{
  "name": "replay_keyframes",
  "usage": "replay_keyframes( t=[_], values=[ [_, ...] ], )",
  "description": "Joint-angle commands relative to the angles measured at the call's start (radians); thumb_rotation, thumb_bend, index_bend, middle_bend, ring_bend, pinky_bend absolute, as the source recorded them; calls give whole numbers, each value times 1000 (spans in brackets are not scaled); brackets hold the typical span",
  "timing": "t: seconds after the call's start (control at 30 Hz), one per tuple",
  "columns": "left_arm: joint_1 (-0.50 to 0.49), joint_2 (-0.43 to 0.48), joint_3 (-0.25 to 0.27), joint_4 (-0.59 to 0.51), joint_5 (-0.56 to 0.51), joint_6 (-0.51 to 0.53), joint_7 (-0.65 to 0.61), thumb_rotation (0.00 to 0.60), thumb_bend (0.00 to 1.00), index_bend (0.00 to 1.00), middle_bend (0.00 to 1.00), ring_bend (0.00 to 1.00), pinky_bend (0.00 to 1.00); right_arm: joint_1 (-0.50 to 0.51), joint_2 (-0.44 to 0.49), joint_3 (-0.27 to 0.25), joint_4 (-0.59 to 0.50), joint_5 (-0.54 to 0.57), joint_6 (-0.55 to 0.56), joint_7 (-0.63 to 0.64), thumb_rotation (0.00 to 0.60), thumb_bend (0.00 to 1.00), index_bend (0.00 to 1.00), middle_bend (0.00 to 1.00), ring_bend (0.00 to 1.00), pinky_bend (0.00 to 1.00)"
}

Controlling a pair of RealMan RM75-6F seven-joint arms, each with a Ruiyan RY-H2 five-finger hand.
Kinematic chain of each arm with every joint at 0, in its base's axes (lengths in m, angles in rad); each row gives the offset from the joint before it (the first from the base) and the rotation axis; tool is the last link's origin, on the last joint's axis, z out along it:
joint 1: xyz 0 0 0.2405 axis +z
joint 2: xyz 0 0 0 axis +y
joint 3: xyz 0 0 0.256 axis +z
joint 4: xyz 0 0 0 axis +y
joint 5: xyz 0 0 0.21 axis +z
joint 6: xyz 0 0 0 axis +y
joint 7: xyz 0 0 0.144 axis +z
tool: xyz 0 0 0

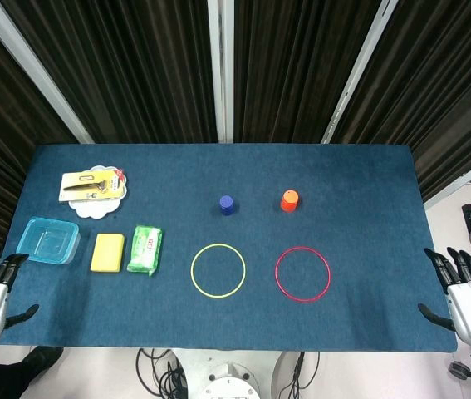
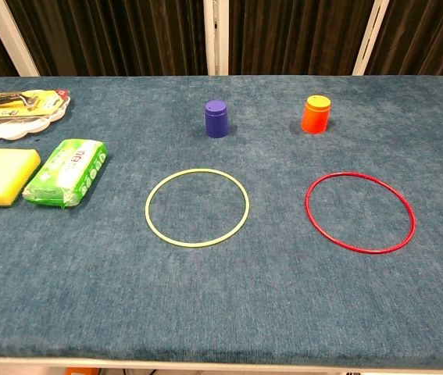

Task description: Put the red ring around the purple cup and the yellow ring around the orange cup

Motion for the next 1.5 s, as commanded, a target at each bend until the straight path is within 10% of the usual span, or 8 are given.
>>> replay_keyframes(
  t=[0.03,0.6,1.5],
  values=[
    [2,-2,0,-1,-1,2,1,600,38,147,145,16,0,3,5,3,1,-11,-1,3,600,104,47,160,0,0],
    [17,-13,11,-6,16,24,8,600,38,147,145,16,0,257,-192,2,137,-188,-330,-57,600,243,442,217,0,0],
    [24,-25,12,23,1,6,-23,600,38,147,125,16,0,340,-426,-48,389,-171,-384,20,600,330,536,237,0,0]
  ],
)
